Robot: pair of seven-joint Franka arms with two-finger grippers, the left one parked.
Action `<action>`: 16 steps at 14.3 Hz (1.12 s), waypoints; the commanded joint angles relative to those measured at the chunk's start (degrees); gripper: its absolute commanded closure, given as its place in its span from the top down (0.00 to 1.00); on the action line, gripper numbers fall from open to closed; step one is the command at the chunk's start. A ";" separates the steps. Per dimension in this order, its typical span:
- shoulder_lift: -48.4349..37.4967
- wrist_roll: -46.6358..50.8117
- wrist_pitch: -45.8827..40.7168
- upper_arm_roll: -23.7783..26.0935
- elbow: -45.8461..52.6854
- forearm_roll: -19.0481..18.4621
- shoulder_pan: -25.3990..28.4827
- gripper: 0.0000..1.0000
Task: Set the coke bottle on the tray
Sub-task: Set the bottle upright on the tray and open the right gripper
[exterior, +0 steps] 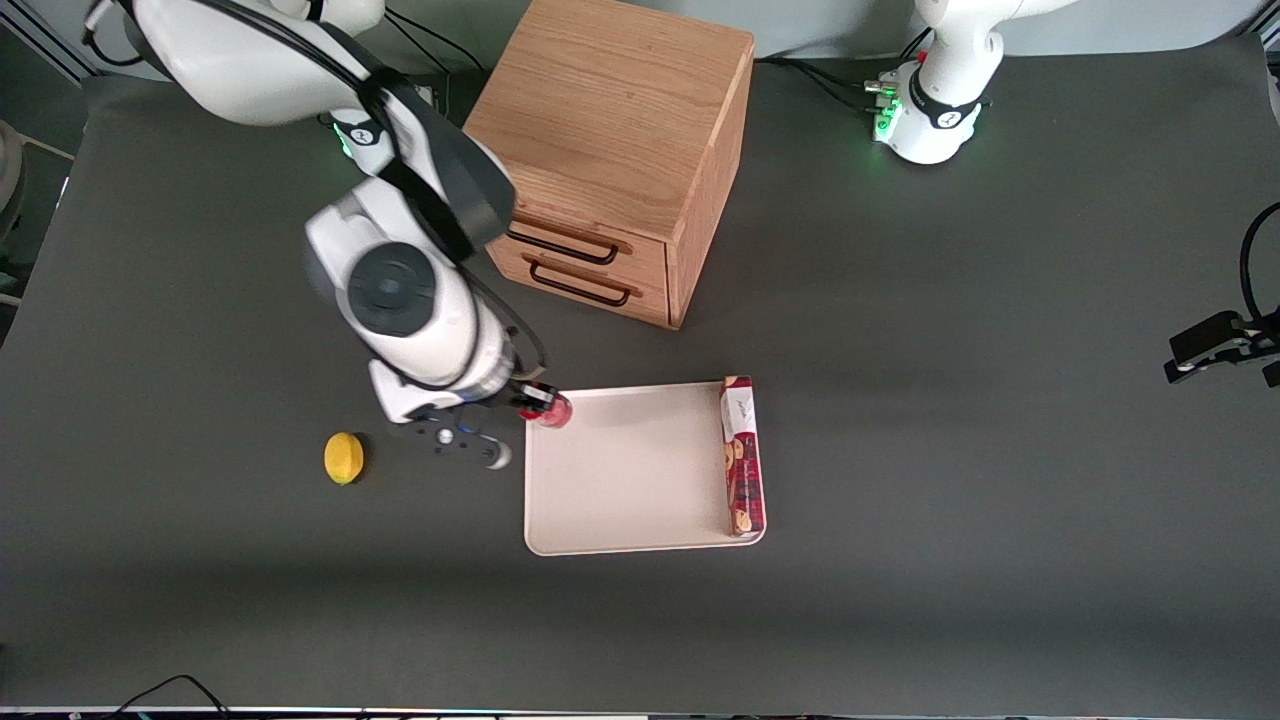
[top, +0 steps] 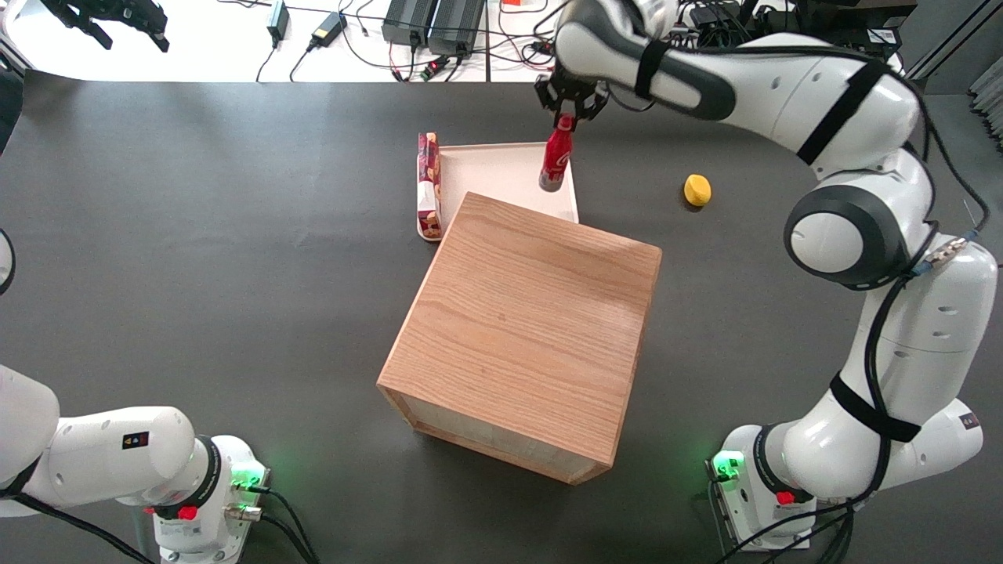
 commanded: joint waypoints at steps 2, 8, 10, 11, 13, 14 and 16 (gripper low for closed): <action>0.35 5.28 8.20 1.40 -6.86 -6.45 -0.54 0.09; 2.55 8.88 11.04 1.40 -8.37 -10.59 -0.72 0.33; 2.47 8.88 11.39 1.40 -8.99 -12.78 -0.72 0.78; 2.46 8.88 11.39 1.40 -8.90 -12.96 -0.81 0.90; 1.07 7.66 11.05 1.48 -8.29 -12.61 -1.24 0.96; -1.03 6.96 10.17 1.75 -7.76 -12.18 -1.68 1.00; -4.99 2.06 4.05 2.19 -5.23 -9.56 -2.47 1.00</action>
